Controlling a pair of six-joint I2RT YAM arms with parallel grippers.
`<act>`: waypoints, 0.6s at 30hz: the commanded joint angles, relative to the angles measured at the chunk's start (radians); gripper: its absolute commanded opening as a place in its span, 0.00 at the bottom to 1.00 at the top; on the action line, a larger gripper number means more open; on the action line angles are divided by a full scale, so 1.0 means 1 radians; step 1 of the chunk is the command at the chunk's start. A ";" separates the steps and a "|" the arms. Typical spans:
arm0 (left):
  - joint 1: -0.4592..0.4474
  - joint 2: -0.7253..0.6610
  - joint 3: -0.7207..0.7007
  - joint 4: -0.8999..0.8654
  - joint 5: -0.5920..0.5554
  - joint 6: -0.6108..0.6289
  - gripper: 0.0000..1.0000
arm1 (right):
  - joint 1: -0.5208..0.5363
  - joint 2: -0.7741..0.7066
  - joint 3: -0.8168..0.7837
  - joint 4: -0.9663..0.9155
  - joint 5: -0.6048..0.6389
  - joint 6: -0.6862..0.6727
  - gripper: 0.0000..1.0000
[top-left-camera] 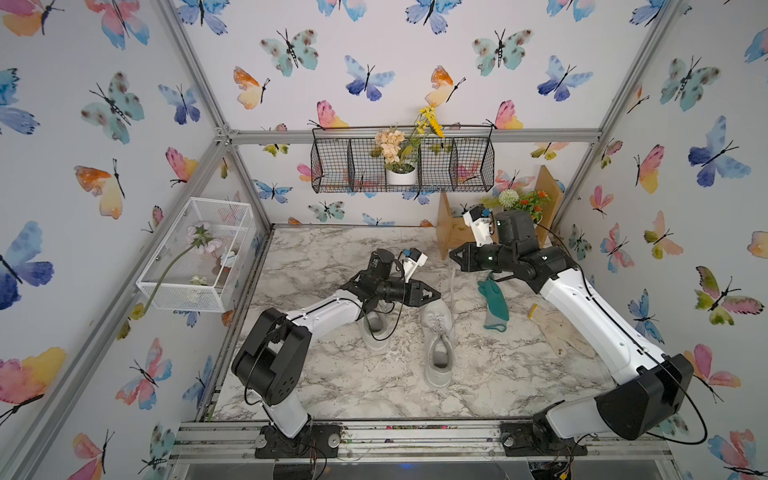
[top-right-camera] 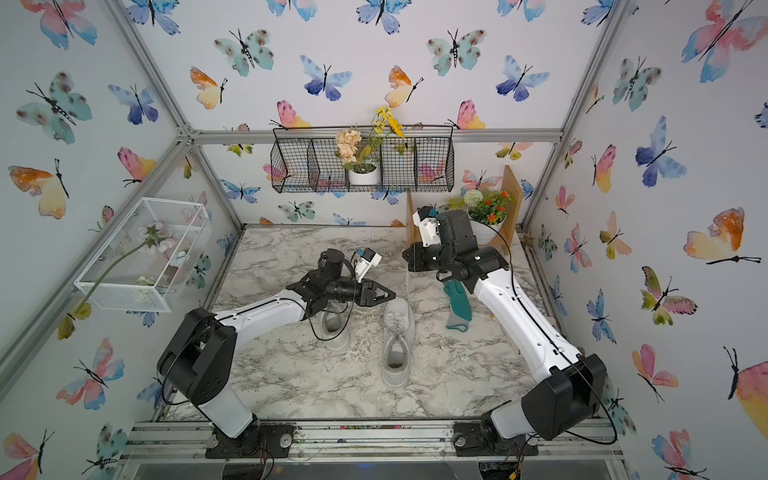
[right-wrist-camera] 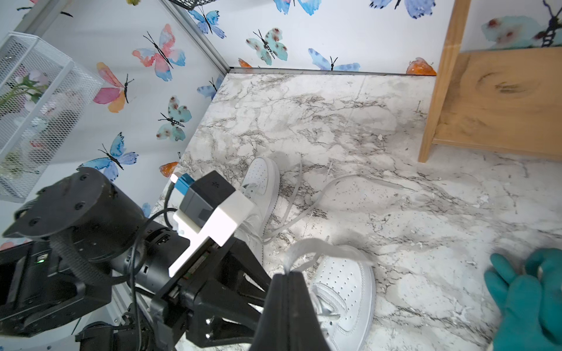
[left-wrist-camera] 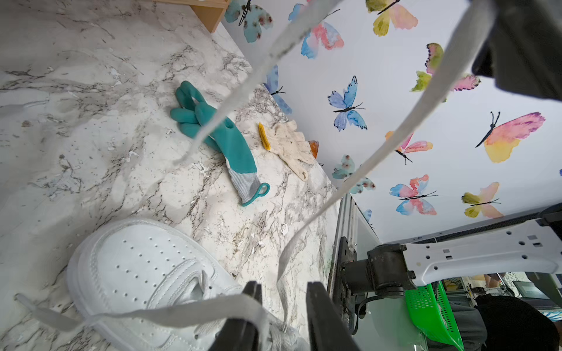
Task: Tie the shoes
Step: Cross the shoelace with the shoelace.
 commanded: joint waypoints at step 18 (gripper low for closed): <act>-0.043 0.096 0.116 0.038 0.045 0.002 0.36 | 0.010 0.015 0.037 0.025 -0.051 0.041 0.02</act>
